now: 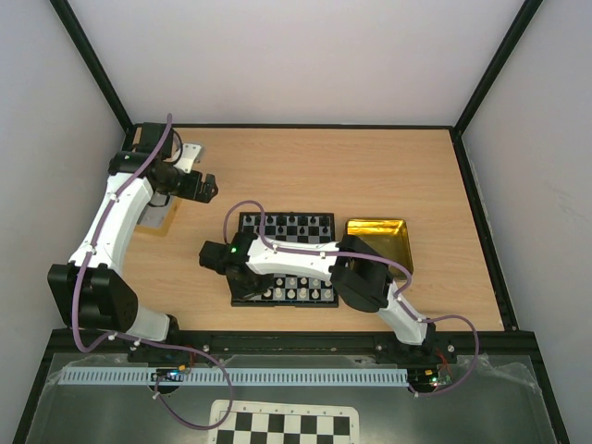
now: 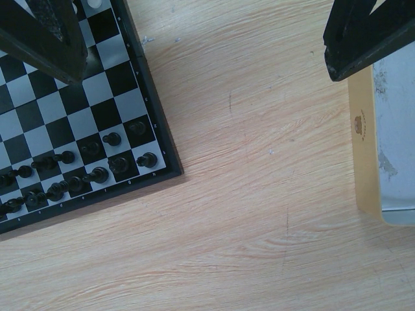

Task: Set up the chess pieces on the board
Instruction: Place the chess piece on the chessboard.

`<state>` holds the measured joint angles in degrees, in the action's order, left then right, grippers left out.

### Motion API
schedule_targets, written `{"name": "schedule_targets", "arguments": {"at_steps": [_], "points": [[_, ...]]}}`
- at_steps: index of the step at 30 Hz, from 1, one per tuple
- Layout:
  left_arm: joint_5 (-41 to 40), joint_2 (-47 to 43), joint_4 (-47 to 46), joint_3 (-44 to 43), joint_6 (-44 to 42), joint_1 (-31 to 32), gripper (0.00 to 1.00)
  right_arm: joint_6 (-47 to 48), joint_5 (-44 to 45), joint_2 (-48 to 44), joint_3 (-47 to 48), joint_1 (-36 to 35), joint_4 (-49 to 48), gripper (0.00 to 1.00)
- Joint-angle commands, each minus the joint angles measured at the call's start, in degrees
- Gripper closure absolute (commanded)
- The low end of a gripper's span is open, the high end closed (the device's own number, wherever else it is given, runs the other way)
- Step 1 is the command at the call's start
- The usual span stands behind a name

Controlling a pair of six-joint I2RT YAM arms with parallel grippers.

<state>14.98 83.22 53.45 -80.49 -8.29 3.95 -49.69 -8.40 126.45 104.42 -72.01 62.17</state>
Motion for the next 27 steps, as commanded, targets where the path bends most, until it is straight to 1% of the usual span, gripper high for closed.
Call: {"name": "schedule_targets", "arguments": {"at_steps": [1,27], "points": [[0.09,-1.22,0.38,0.4,0.56,0.17,0.01,0.13,1.63,0.52,1.53,0.0,1.88,0.79],[0.02,-1.22,0.75,-0.13,0.67,0.18,0.01,0.43,2.32,-1.42,3.13,1.46,3.71,0.78]]}}
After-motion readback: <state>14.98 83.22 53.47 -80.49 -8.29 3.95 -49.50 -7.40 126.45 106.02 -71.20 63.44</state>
